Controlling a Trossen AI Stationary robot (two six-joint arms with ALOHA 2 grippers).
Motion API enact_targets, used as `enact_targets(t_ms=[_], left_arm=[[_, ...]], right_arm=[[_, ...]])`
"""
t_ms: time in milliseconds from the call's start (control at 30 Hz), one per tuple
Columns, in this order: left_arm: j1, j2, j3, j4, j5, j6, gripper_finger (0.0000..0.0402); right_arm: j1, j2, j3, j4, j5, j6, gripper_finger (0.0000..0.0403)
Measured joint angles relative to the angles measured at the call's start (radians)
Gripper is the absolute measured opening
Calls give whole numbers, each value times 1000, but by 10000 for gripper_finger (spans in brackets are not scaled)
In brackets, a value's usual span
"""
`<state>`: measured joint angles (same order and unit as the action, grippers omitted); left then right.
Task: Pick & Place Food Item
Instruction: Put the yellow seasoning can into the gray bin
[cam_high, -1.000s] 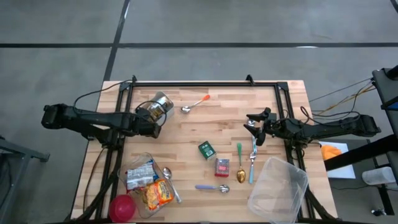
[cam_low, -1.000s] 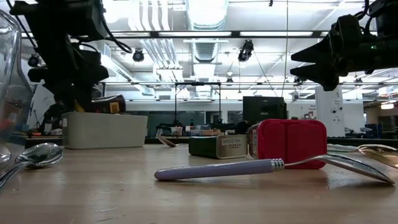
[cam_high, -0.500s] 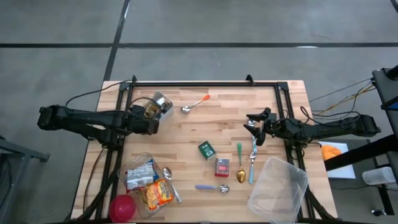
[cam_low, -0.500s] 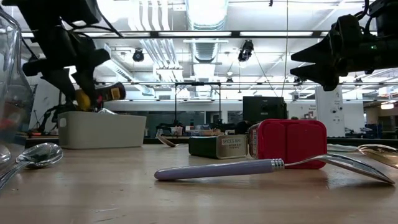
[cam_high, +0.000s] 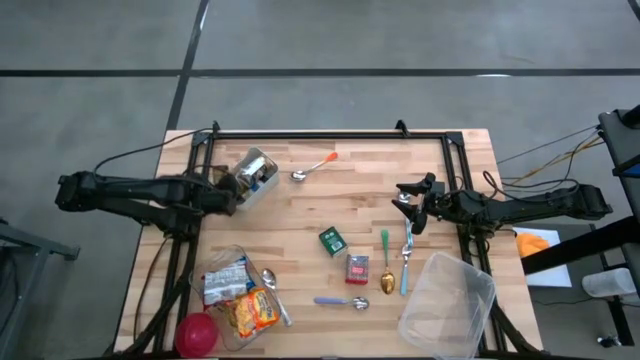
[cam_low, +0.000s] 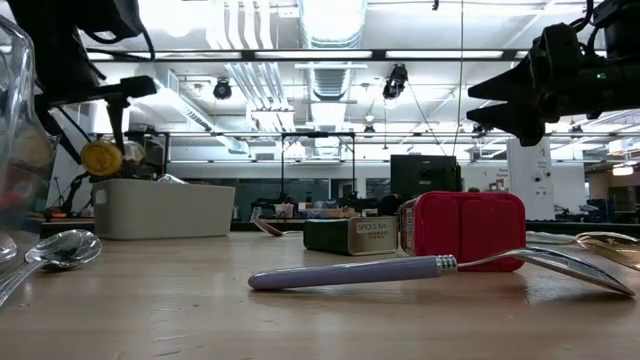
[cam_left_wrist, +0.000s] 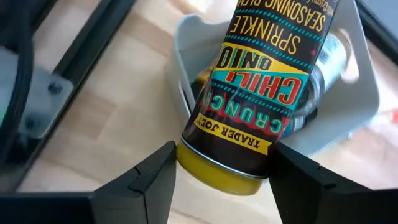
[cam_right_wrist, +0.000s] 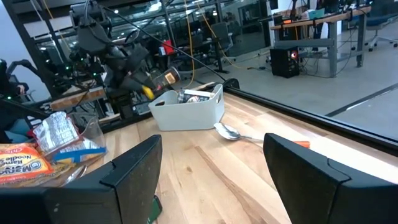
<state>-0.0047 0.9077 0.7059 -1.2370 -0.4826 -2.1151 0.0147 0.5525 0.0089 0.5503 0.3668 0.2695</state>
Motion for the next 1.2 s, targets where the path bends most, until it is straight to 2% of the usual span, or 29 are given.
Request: enact_targets(t_ms=[300, 433, 733, 967, 1200], left_arm=[[2, 11, 48, 19, 23, -365, 214], [22, 38, 47, 39, 33, -482, 214], [127, 126, 48, 146, 32, -391, 214], [145, 131, 41, 187, 102, -448, 214], [163, 192, 40, 194, 102, -451, 214]], right_arm=[[0, 0, 0, 0, 0, 0, 276], [0, 0, 0, 0, 0, 0, 276], [0, 0, 0, 0, 0, 0, 276], [0, 0, 0, 0, 0, 0, 276], [0, 0, 0, 0, 0, 0, 276]])
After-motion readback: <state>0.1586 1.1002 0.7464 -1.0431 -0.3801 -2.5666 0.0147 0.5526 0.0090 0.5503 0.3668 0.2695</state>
